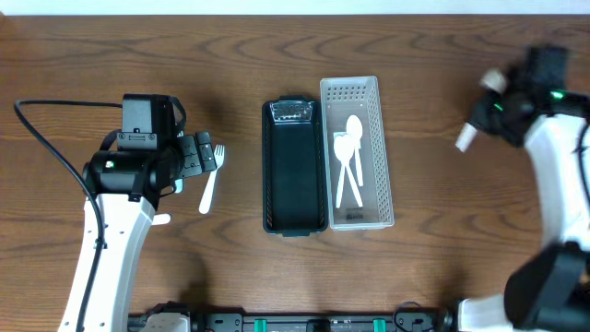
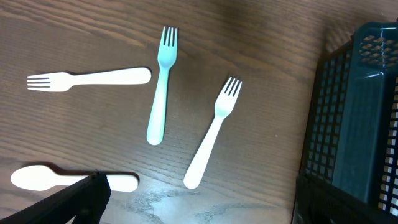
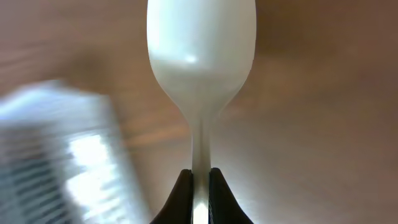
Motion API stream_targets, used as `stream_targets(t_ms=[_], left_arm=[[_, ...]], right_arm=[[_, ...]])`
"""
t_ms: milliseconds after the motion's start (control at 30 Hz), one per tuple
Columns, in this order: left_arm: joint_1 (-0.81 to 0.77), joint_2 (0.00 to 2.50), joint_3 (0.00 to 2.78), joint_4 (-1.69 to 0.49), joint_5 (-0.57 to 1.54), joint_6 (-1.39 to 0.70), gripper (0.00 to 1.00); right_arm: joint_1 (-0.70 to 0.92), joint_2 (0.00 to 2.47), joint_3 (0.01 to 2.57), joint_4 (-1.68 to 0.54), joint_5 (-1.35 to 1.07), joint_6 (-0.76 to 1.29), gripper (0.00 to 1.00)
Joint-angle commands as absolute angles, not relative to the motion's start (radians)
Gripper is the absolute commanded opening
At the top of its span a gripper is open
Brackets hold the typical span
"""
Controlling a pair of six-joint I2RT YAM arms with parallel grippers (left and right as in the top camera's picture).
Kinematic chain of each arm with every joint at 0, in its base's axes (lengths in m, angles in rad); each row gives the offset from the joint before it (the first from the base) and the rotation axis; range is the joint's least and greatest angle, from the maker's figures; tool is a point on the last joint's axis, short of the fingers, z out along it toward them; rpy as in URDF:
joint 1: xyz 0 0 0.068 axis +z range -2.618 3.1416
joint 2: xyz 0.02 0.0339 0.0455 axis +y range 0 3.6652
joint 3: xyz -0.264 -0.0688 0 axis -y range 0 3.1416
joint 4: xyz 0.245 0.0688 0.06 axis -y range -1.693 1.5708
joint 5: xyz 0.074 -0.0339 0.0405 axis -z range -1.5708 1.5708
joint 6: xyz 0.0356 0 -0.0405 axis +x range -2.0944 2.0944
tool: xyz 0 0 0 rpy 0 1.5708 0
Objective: Pack container
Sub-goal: 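Lower the third spoon into the white basket and open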
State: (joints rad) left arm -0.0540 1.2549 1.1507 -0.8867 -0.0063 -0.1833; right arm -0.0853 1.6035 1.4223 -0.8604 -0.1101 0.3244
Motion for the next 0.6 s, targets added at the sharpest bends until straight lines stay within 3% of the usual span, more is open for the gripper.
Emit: stream_targets(t_ms=[0,200,467,567], left_arm=[[-0.050,1.256,1.168,-0.890,-0.008,-0.186,0.98],[-0.050,1.256,1.168,-0.890,-0.008,-0.186,0.98],[-0.050,1.256,1.168,-0.890,-0.008,-0.186,0.98],[-0.050,1.256,1.168,-0.890,-0.008,-0.185,0.98]], right_arm=[[0.076,1.581,1.451,-0.871,-0.128,0.317,0.02],[0.281,1.645,1.448,-0.870,-0.085,0.336,0.02],[0.376,1.853,1.438,-0.894,-0.086,0.324,0.02],[0.394,1.901,1.438,-0.894,-0.091,0.319,0.09]])
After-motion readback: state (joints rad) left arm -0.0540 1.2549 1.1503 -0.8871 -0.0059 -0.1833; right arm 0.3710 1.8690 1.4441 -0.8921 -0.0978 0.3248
